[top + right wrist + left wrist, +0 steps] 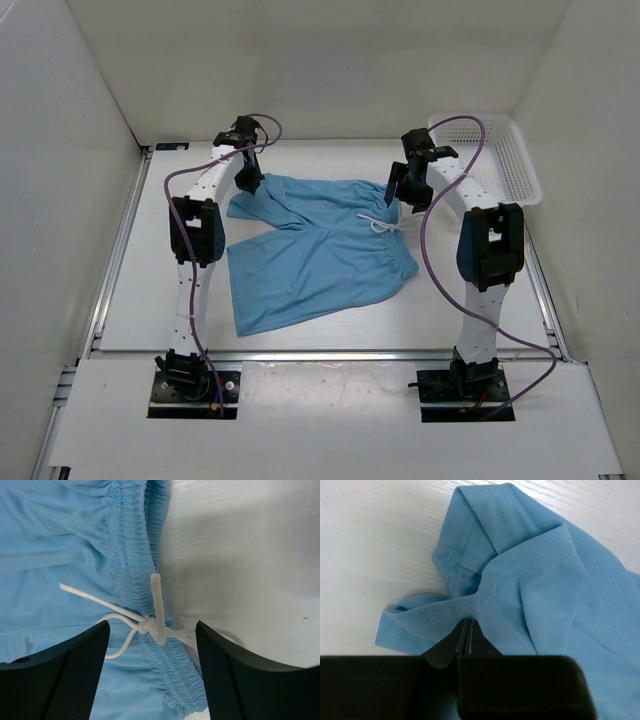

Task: Fold and stack the shorts
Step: Flatten the shorts out

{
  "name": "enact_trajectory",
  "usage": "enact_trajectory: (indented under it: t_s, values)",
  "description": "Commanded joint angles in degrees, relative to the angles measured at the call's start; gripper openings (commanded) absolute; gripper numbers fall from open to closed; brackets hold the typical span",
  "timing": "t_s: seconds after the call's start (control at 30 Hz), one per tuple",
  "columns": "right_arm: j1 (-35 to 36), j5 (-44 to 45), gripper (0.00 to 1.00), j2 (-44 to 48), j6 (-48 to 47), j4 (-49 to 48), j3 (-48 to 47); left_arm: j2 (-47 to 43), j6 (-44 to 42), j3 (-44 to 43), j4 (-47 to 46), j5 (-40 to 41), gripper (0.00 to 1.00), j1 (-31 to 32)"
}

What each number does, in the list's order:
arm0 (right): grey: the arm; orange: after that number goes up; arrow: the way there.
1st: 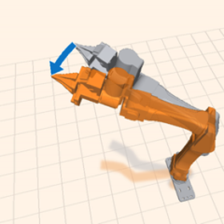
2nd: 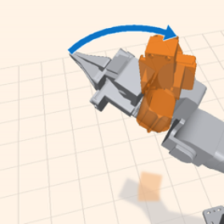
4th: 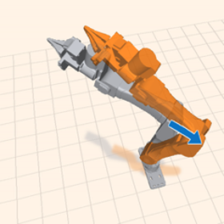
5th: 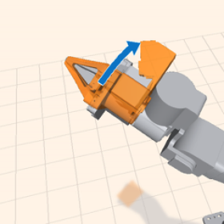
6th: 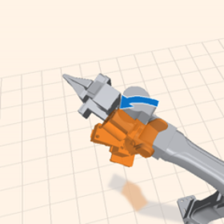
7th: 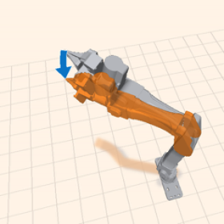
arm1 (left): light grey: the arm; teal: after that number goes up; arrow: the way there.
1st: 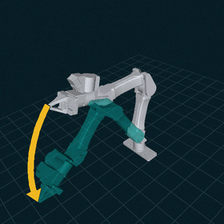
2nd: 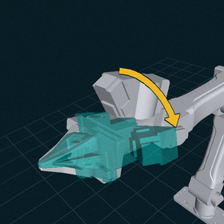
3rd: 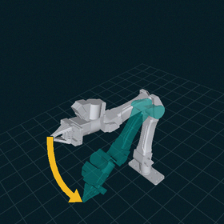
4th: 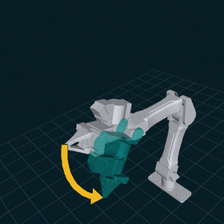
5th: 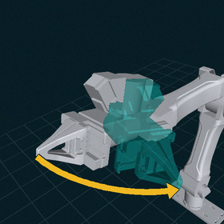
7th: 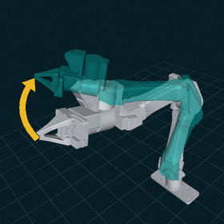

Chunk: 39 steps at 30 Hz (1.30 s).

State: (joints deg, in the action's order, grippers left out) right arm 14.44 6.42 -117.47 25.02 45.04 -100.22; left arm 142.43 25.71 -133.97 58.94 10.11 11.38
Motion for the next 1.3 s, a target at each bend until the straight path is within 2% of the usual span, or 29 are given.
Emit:
enact_trajectory:
  t_s: [0.0, 0.07, 0.17, 0.2, 0.27, 0.33, 0.4, 0.43, 0.47, 0.5, 0.53, 0.7, 0.83, 1.07, 1.23, 1.27]
  values:
    - [0.24, -0.26, 0.74, 2.95, -0.76, 0.23, 0.21, -2.50, -0.66, 0.10, -0.66, -0.27, 0.10, 0.05]
    - [0.24, -0.26, 0.74, 2.42, -0.76, 0.23, 0.21, -2.51, -0.67, 0.11, -0.67, -0.27, 0.10, 0.05]
    - [0.24, -0.26, 0.74, 2.42, -0.76, 0.23, 0.21, -1.98, -0.67, 0.11, -0.67, 0.26, 0.50, 0.05]
    - [0.24, -0.26, 0.74, 2.42, -0.76, 0.23, 0.21, -1.37, -0.67, -0.49, -0.67, 0.26, 0.67, 0.05]
    - [0.24, -0.26, 0.74, 2.42, -0.76, 0.23, 0.21, -0.67, -0.67, -1.28, -0.67, 0.26, 0.68, 0.05]
    - [0.24, -0.26, 0.74, 2.42, -0.76, 0.23, 0.21, 0.73, -0.67, -2.68, -0.67, -0.43, 0.66, 0.05]
    - [0.24, -0.26, 0.73, 2.42, -0.76, 0.23, 0.21, 1.53, -0.67, -3.48, -0.67, -0.44, 0.57, 0.05]
    - [0.24, -0.26, 0.73, 2.42, -0.76, 0.23, 0.21, 1.53, -0.67, -3.49, -0.67, -0.96, 0.48, 0.05]
    - [0.24, -0.26, 0.73, 2.42, -0.76, 0.23, 0.21, 1.53, -0.67, -3.49, -0.67, -0.97, 0.21, 0.05]
    - [0.24, -0.26, 0.73, 2.42, -0.76, 0.23, 0.21, 1.01, -0.67, -3.49, -0.67, -0.97, 0.12, 0.05]
    - [0.24, -0.26, 0.73, 2.42, -0.76, 0.23, 0.21, 1.01, -0.67, -3.49, -0.67, -0.36, 0.10, 0.05]
    - [0.24, -0.26, 0.73, 2.42, -0.76, 0.23, -0.32, -2.06, -1.19, -2.27, -0.67, 0.87, 0.10, 0.05]
    - [0.24, -0.26, 0.73, 2.42, -0.76, 0.23, 0.21, -8.72, -1.19, 0.72, 0.38, 2.28, 0.10, 0.05]
    - [0.24, 0.26, 0.73, 3.48, -0.76, 0.23, 1.44, -18.14, -0.67, 14.25, 0.39, 4.39, 0.10, 0.05]
    - [0.24, 0.26, 0.73, 4.53, -0.76, -0.39, 2.67, -21.22, 1.71, 25.33, -0.93, 5.53, 0.10, 0.05]
    - [0.24, 0.26, 0.73, 4.53, -0.76, -0.39, 3.28, -21.23, 2.40, 26.38, -0.93, 5.54, 0.13, 0.05]
